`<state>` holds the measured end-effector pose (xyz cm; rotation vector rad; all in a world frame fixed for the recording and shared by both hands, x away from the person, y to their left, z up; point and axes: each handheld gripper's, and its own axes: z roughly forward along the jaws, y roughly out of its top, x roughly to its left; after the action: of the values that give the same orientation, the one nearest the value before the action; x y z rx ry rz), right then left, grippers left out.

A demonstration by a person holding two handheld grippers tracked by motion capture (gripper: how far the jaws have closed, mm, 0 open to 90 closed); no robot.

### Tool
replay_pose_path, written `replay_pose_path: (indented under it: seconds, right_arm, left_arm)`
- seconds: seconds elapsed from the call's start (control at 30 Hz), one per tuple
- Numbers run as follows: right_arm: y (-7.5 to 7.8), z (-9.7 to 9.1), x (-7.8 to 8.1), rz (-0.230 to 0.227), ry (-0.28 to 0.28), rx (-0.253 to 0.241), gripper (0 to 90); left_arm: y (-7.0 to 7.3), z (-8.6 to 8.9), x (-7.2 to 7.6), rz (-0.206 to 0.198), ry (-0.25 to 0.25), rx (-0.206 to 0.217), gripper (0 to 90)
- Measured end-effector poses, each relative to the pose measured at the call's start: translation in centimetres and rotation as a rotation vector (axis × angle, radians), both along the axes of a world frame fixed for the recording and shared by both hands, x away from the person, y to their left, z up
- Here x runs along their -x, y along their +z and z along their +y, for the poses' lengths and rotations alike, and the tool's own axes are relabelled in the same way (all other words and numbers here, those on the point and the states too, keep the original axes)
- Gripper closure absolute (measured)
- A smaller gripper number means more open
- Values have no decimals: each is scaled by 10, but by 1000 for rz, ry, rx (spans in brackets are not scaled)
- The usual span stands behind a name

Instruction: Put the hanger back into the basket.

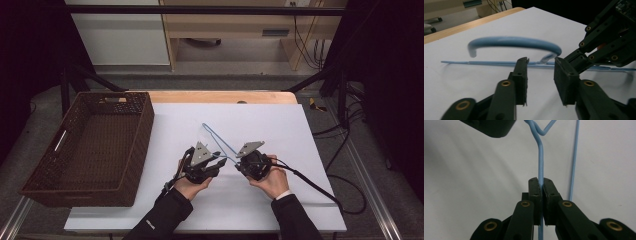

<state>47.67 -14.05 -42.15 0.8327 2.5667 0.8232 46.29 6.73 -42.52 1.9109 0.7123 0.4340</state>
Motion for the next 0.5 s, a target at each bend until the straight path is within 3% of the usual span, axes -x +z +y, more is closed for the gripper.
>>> replay_pose_path:
  seconds: [0.03, 0.07, 0.33, 0.4, 0.5]
  right_arm:
    - [0, 0, 0, -2, -1, -3, 875]
    - [3, -2, 0, -1, -4, -4, 875]
    - [15, -10, 3, -10, 6, -38, 876]
    - [21, -15, 4, -16, 26, -60, 876]
    - [27, -19, 5, -5, 54, -89, 876]
  left_arm:
    - [1, 2, 0, 1, -4, -4, 583]
    - [2, 4, 1, 1, -7, -10, 491]
    - [14, 23, 5, 1, -31, -3, 296]
    - [16, 28, 6, 2, -33, -15, 218]
    - [20, 36, 9, 3, -30, -27, 172]
